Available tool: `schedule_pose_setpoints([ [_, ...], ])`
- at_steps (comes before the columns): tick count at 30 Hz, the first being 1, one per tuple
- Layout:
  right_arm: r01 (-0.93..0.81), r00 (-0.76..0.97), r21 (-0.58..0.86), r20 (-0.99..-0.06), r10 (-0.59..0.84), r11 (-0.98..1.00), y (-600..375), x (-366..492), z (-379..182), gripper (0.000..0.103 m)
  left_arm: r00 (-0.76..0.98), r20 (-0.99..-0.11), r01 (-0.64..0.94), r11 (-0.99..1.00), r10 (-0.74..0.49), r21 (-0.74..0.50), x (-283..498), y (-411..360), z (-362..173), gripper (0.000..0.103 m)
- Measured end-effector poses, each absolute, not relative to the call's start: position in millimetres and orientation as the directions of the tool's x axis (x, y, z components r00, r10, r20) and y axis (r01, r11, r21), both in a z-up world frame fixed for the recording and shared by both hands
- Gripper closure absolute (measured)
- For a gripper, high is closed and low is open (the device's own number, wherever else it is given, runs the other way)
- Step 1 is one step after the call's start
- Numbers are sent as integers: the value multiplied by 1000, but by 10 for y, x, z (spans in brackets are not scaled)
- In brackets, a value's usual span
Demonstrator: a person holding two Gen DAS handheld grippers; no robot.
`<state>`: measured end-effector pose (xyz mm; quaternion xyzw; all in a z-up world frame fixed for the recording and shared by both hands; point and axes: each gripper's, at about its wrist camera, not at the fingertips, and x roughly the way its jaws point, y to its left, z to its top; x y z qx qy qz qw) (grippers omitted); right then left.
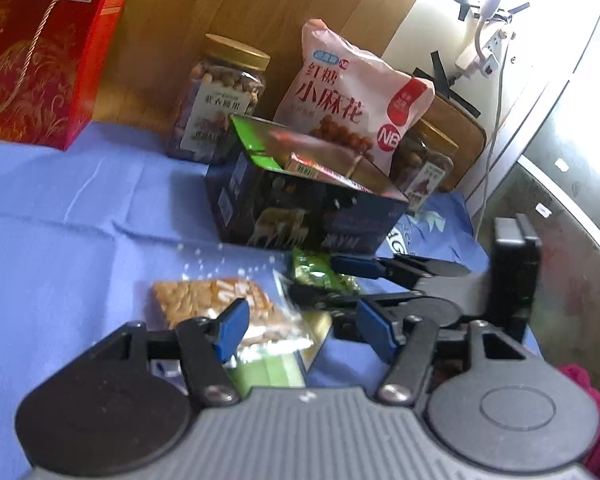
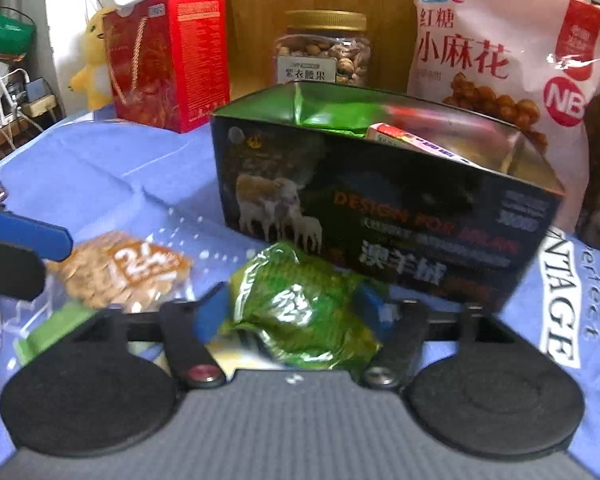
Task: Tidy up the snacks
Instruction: 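Grasp the green pouch with the right tool and set it down, then grasp the green pouch with the left tool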
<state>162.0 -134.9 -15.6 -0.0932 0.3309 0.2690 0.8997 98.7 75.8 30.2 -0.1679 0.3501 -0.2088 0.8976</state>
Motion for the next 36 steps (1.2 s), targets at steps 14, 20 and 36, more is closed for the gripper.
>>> schedule_pose_setpoints([
  [14, -530, 680, 50, -572, 460, 846, -2211, -117, -179, 29, 479, -593, 469, 759, -648, -451, 704, -53, 144, 42],
  [20, -392, 749, 200, -497, 438, 898, -2554, -276, -234, 20, 403, -630, 537, 729, -664, -425, 534, -394, 47, 39],
  [36, -399, 650, 460, -468, 598, 793, -2668, 54, -320, 47, 422, -674, 453, 785, -606, -422, 656, -312, -24, 48],
])
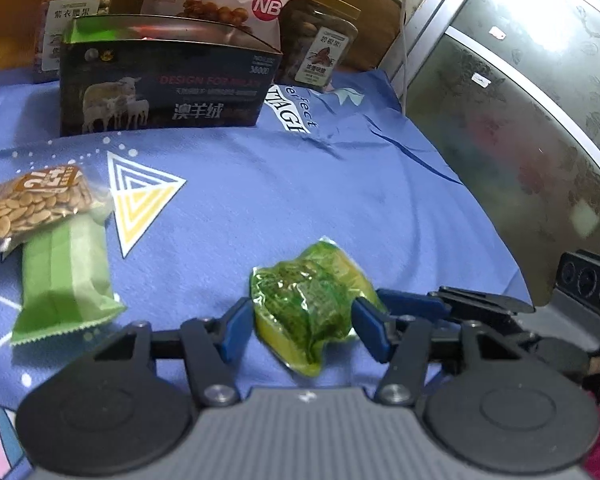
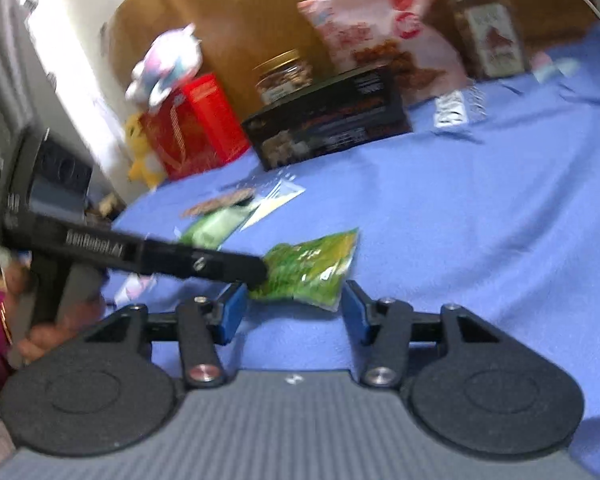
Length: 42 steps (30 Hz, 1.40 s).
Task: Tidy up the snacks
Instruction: 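Grasp the green pouch with the left tool, then carry the green pouch with the left tool into the tin and release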
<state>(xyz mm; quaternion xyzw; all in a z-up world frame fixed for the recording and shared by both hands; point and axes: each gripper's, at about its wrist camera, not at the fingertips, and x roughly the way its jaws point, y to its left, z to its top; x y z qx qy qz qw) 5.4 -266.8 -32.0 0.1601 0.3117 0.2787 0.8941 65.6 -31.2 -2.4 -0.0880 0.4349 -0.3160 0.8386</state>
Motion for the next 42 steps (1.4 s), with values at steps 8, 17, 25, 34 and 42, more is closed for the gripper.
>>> schedule_pose_setpoints([
  [8, -382, 653, 447, -489, 579, 809, -2581, 174, -330, 69, 448, -669, 456, 795, -594, -400, 675, -333, -50, 63],
  [17, -406, 634, 499, -448, 630, 765, -2521, 98, -282, 82, 465, -636, 434, 784, -616, -443, 651, -209, 55, 63],
  [25, -507, 685, 420, -333, 648, 752, -2332, 268, 227, 82, 597, -530, 480, 797, -603, -367, 748, -40, 663, 63],
  [34, -537, 670, 377, -353, 653, 755, -2037, 822, 234, 82, 633, -523, 379, 818, -571, -434, 1226, 247, 601, 63],
  [42, -568, 689, 318, -320, 650, 759, -1915, 995, 365, 82, 669, -501, 382, 832, -549, -402, 1406, 322, 746, 63],
])
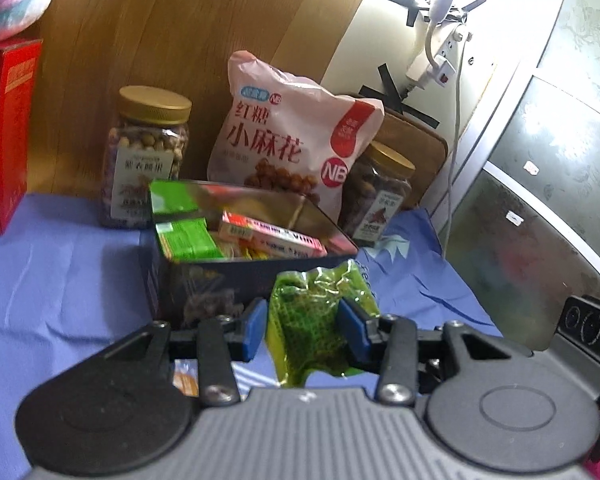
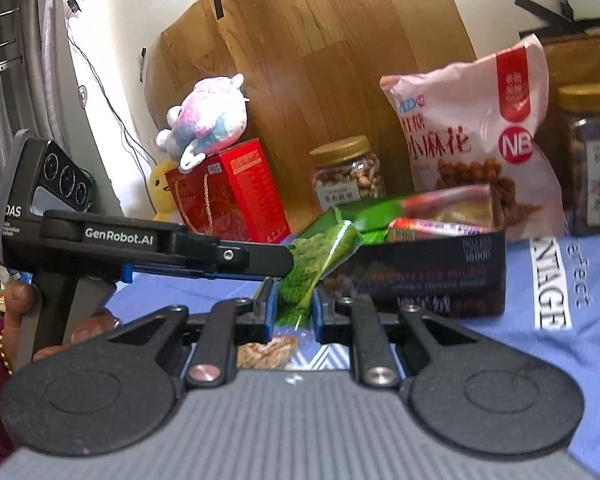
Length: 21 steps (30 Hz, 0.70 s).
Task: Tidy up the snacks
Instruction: 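Carry the green pouch with the left tool into the tin and release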
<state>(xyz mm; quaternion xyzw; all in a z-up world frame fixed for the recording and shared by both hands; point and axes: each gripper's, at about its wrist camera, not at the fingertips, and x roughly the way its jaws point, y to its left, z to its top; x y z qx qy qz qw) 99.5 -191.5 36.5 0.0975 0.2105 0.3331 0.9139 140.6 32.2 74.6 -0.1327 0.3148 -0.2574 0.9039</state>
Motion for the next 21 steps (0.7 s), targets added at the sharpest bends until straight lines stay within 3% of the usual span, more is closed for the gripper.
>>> schedule_pose_setpoints([
  [9, -560, 741, 234, -286, 607, 795, -1906, 1355, 557, 82, 700, -463, 418, 837, -544, -352, 1863, 122, 1023, 65],
  [12, -562, 747, 211, -286, 600, 800, -1858, 1559, 573, 83, 672, -438, 471, 801, -598, -370, 2064, 17, 1094, 66],
  [16, -510, 798, 143, -290, 528, 848, -1801, 1778, 509, 83, 701, -455, 467, 835, -550, -290, 2238, -166, 1060, 67],
  [21, -417, 846, 117, -314, 432, 901, -1887, 1999, 361, 78, 695, -509, 399, 861, -508, -315, 2475, -142, 840, 67],
])
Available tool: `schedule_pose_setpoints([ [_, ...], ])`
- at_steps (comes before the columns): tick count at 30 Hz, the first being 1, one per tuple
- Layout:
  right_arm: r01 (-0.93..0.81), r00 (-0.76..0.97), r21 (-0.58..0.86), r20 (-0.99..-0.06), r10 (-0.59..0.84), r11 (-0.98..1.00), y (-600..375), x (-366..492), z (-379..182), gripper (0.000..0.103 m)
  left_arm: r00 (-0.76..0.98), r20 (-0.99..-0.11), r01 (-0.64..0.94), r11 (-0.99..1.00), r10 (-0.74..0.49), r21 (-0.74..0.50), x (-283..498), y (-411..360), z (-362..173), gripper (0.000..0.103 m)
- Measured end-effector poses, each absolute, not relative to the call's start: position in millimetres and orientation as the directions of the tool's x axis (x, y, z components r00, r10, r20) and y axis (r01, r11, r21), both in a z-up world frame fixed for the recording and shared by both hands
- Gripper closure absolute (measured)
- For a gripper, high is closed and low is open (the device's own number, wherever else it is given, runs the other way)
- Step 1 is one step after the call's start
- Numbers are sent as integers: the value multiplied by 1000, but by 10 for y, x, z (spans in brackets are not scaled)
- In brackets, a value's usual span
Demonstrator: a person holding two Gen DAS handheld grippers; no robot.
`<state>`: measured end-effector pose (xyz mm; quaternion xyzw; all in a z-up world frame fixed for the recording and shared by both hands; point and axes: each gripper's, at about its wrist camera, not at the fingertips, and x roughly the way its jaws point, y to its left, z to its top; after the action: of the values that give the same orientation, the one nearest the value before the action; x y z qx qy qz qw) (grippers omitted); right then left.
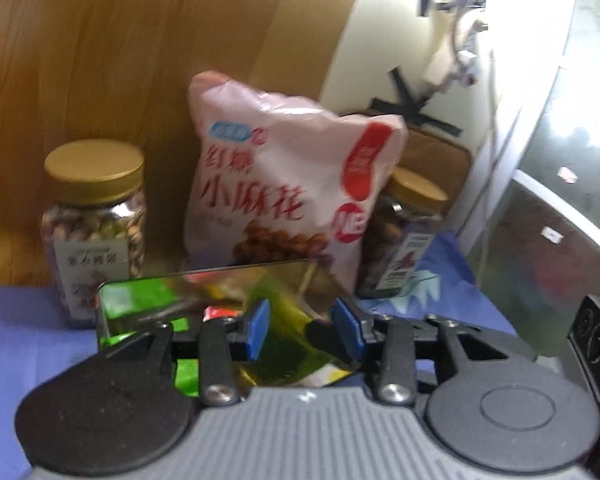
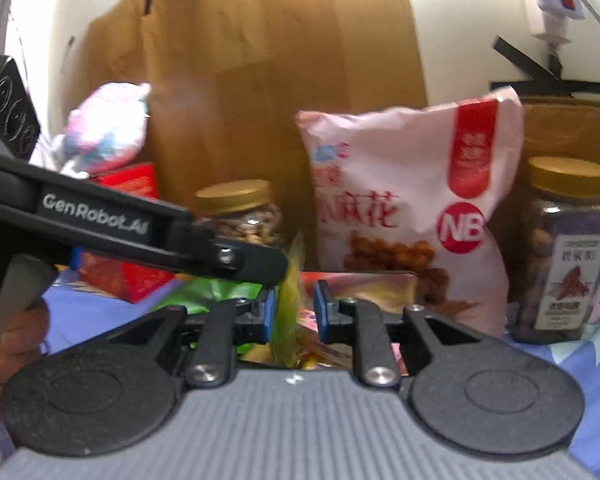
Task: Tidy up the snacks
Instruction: 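Carry the green pouch with the left tool into the tin and release, then withdraw the left tool from the tin toward the clear peanut bag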
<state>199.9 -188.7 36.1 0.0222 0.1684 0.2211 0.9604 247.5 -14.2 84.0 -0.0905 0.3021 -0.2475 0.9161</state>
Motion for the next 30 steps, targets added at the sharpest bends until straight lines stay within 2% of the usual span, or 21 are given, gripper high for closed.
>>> schedule_pose_setpoints([
  [5, -367, 855, 175, -324, 406, 914, -2044, 1996, 307, 73, 687, -536, 358, 870, -491, -338, 2456, -29, 723, 67],
  [10, -388, 838, 250, -306, 452, 887, -2104, 1783, 443, 71, 715, -492, 350, 863, -497, -364, 2067, 294, 801, 64],
  [12, -405, 825, 275, -301, 478, 872, -2098, 1643, 456, 66, 732, -477, 324, 865, -486, -384, 1855, 522, 794, 64],
  [15, -446, 773, 328, -327, 543, 833, -2027, 1453, 390, 65, 748, -488, 250, 872, -450, -420, 1557, 859, 662, 64],
  [20, -483, 710, 331, -394, 584, 811, -1799, 1095, 159, 65, 757, -530, 133, 885, -381, -446, 1105, 1243, 395, 62],
  [25, -436, 736, 298, -425, 527, 849, -1732, 746, -20, 64, 765, -547, 105, 903, -341, -416, 714, 1260, 287, 61],
  [27, -410, 756, 301, -416, 505, 861, -1779, 625, -32, 61, 771, -546, 124, 918, -328, -377, 604, 1120, 296, 61],
  [30, -354, 806, 273, -396, 440, 894, -1832, 458, -50, 57, 773, -554, 162, 941, -308, -298, 484, 787, 284, 55],
])
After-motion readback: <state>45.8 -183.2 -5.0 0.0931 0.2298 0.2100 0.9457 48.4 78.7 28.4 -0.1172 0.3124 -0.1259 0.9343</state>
